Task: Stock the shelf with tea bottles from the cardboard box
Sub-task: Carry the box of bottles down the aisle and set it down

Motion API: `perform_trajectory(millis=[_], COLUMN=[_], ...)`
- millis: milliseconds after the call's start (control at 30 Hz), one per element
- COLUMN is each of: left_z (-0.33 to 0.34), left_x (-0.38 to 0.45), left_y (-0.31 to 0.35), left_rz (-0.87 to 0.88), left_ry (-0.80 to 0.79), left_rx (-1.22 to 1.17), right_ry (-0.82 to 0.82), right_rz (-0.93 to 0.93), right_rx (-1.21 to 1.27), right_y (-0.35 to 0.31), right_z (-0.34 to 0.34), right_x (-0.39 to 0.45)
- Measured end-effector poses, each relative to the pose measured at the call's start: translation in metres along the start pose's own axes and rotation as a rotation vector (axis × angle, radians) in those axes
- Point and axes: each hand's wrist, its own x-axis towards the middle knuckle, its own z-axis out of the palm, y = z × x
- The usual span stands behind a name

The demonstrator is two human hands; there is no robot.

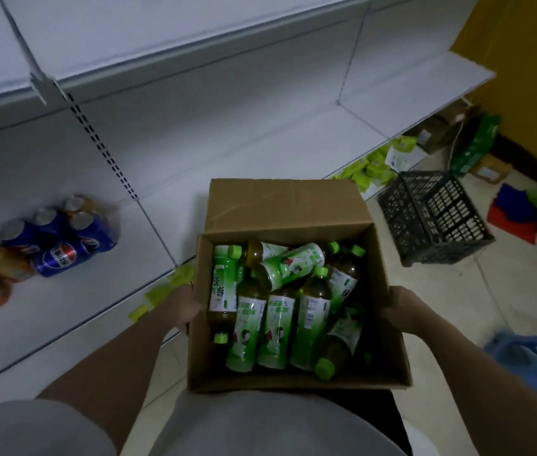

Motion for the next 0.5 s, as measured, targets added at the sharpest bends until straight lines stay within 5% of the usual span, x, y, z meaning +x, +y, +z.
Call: perform_trajectory(millis=[300,500], left_z=[0.028,0.104], left_x=[0.029,0.022], left_y=[0.033,0.050], left_rz=[-0.069,-0.304], left_ry=[0.161,0.269], left_rx=[-0.094,-0.226], right_ry=[-0.186,-0.326], right_rz=[-0.226,-0.425], right_rx=[-0.173,-0.279], right_y=[-0.009,-0.009], right_z=[-0.065,-0.088], right_x=[0.126,0.223])
